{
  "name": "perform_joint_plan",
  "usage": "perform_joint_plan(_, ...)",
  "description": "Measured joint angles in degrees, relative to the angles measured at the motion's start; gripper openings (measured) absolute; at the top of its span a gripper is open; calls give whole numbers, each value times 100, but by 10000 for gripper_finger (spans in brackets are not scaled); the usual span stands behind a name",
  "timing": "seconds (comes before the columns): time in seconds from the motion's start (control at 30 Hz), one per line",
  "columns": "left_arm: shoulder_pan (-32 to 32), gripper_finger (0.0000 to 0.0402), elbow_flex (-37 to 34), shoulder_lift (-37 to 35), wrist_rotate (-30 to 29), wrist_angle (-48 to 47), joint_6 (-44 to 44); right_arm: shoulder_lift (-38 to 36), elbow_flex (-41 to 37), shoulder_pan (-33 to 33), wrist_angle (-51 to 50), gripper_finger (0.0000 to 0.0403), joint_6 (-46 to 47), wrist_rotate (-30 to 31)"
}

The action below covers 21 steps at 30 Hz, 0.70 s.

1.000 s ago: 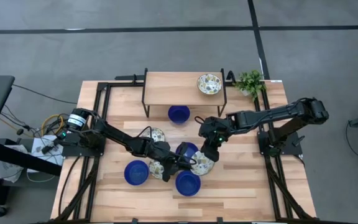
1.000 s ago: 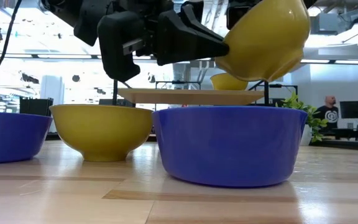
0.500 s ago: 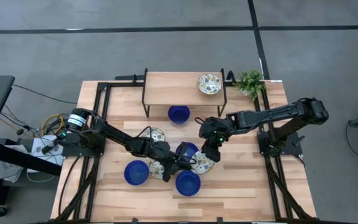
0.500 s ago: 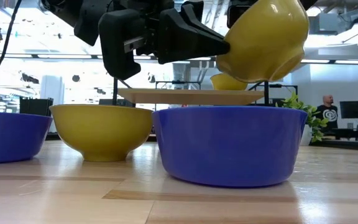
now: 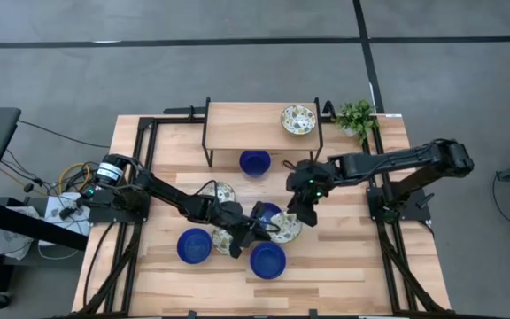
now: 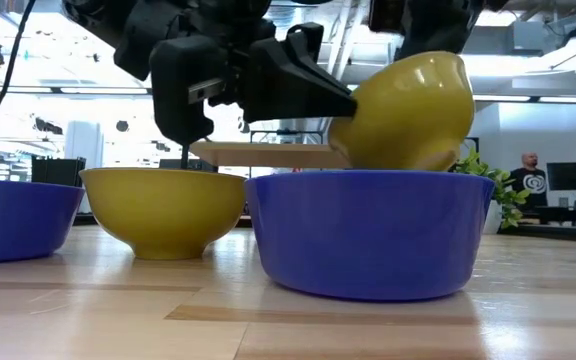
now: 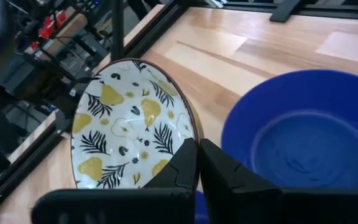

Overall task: Pick & Place Mini bowls
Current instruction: Stack the white patterned bowl on the white patterned bowl on the shelf

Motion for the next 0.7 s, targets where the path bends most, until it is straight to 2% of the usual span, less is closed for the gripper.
perform_joint_plan(0.2, 0, 9, 0, -36, 11, 0, 25, -539, -2, 69, -22, 82, -476, 23)
perform_joint_plan(0.43, -33, 10, 9, -262, 9, -31, -25, -1179, -4, 481, -18, 82, -1372, 24)
perform_joint_plan(0.7, -187, 9, 13, -547, 41, -129, -105, -1428, -11, 1072, -14, 82, -1891, 88)
